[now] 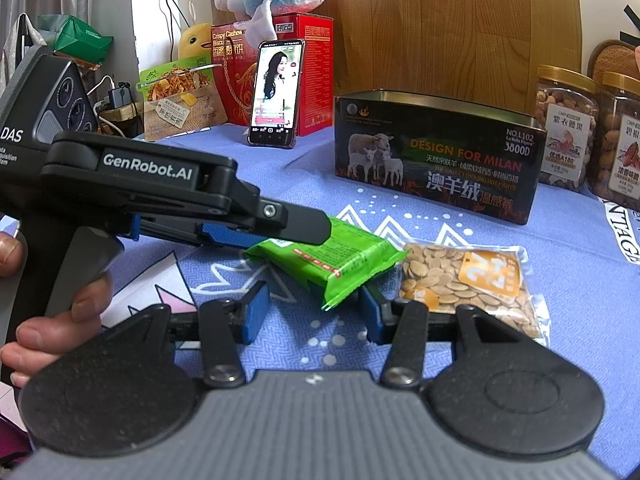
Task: Organize snacks
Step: 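Lift the green pastry packet with both tools and lower it into the tin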
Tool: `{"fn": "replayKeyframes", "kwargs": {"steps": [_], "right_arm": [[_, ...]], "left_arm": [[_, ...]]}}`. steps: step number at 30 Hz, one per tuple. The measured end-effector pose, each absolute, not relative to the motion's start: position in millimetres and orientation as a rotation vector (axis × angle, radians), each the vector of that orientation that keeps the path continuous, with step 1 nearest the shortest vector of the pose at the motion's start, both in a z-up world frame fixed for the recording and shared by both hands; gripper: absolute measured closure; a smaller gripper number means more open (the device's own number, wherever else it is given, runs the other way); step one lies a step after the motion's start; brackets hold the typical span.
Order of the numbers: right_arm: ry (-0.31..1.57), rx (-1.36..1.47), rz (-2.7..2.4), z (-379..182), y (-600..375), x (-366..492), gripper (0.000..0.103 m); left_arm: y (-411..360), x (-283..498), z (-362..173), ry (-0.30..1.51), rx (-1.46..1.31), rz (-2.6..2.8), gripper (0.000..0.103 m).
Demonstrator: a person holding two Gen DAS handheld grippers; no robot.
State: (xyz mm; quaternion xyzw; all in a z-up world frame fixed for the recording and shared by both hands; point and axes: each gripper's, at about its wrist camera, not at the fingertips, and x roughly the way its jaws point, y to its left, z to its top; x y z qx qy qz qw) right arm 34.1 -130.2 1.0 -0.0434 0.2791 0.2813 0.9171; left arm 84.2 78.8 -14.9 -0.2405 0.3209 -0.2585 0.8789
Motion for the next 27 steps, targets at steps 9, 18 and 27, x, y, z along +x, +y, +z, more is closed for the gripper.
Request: {"fn": "replayKeyframes", "kwargs": {"steps": [9, 18, 27], "right_arm": [[0.559, -0.096, 0.571, 2.9, -130.1, 31.7, 0.055], [0.513, -0.069, 0.6, 7.3, -127.0, 24.5, 0.077], [0.514, -0.113, 0.603, 9.2, -129.0, 23.4, 0.077]], "left_arm": [[77.9, 82.8, -14.2, 0.665, -0.502, -0.547, 0.047], [64.8, 70.5, -4.3, 0.62, -0.432, -0.599, 0.052], [71.1, 74.0, -4.8, 0.647, -0.497, -0.614, 0.052]]}}
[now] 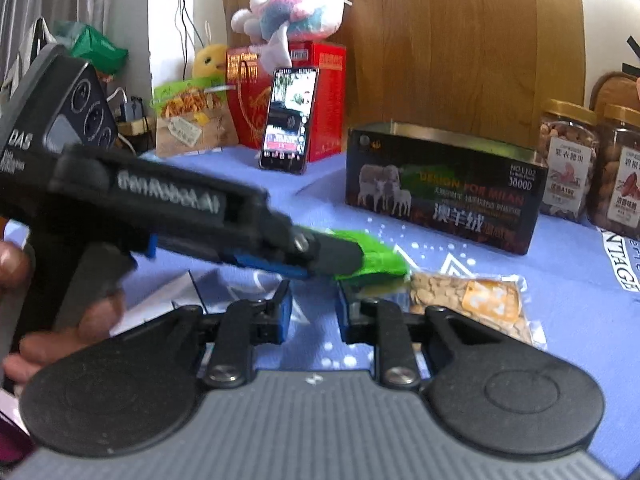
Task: Organize snacks
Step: 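Lift the green pastry packet with both tools and lower it into the tin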
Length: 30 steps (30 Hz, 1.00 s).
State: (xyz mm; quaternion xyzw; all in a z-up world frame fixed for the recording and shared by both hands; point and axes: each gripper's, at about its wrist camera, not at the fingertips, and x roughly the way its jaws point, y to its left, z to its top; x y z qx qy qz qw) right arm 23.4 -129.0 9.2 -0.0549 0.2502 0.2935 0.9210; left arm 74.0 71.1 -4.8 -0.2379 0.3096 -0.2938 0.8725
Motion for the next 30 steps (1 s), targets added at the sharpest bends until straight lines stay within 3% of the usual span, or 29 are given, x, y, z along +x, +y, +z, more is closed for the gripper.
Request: {"fn": "replayKeyframes", "kwargs": {"steps": [4, 9, 15, 17, 21, 30], "right_arm": [[0.529, -0.104, 0.586, 9.2, -142.0, 19.2, 0.076], [0.513, -0.054, 0.563, 17.0, -152.3, 25.4, 0.055], [0.599, -0.102, 0.595, 12.5, -134.2, 54.5, 0.055], [0.633, -0.101, 0.621, 8.6, -127.6, 64.4, 0.056], [0.63, -0.103, 0.618, 7.8, -117.9, 69.7, 0.078], [0.468, -0.125, 0.561, 31.8, -125.4, 64.2, 0.079]], "left_arm": [[82.1, 68.1, 4.9, 0.621, -0.506, -0.617, 0.048], [94.6, 75.4, 18.6, 0.588, -0.487, -0.547, 0.04], [76.0, 115.9, 7.7, 0.681, -0.409, -0.555, 0.039], [70.7, 123.4, -0.6, 0.709, -0.411, -0.547, 0.044], [66.9, 119.5, 1.8, 0.713, -0.453, -0.622, 0.05], [54.1, 120.7, 43.1, 0.61, -0.413, -0.703, 0.051]]}}
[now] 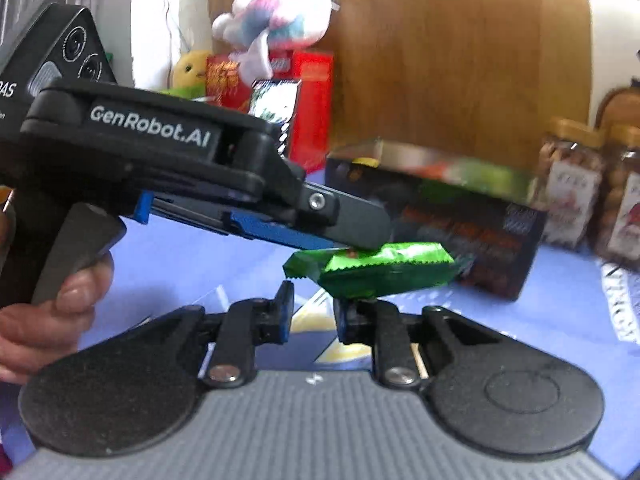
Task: Organize snacks
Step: 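Lift the green pastry packet with both tools and lower it into the tin, then grasp the clear pumpkin seed bag with the left tool while the right tool grasps it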
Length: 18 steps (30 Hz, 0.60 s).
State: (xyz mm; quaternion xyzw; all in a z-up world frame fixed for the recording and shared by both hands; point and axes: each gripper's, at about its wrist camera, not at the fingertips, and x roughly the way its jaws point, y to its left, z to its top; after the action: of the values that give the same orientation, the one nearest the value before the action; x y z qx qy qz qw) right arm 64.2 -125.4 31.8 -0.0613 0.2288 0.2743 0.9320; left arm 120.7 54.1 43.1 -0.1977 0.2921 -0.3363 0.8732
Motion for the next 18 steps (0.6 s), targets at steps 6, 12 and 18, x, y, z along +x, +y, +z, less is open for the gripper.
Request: {"fn": "replayKeyframes", "kwargs": {"steps": [6, 12, 18], "right_arm": [[0.429, -0.111, 0.526, 51.7, -138.6, 86.9, 0.079], [0.404, -0.13, 0.508, 77.7, -131.1, 138.8, 0.079], [0.445, -0.067, 0.397, 70.7, -156.7, 160.5, 0.077]], "left_arm": [[47.7, 137.3, 62.6, 0.567, -0.421, -0.719, 0.051], [40.5, 180.7, 95.5, 0.5, -0.4, -0.659, 0.049], [40.2, 217.5, 89.2, 0.567, -0.413, -0.551, 0.049]]}}
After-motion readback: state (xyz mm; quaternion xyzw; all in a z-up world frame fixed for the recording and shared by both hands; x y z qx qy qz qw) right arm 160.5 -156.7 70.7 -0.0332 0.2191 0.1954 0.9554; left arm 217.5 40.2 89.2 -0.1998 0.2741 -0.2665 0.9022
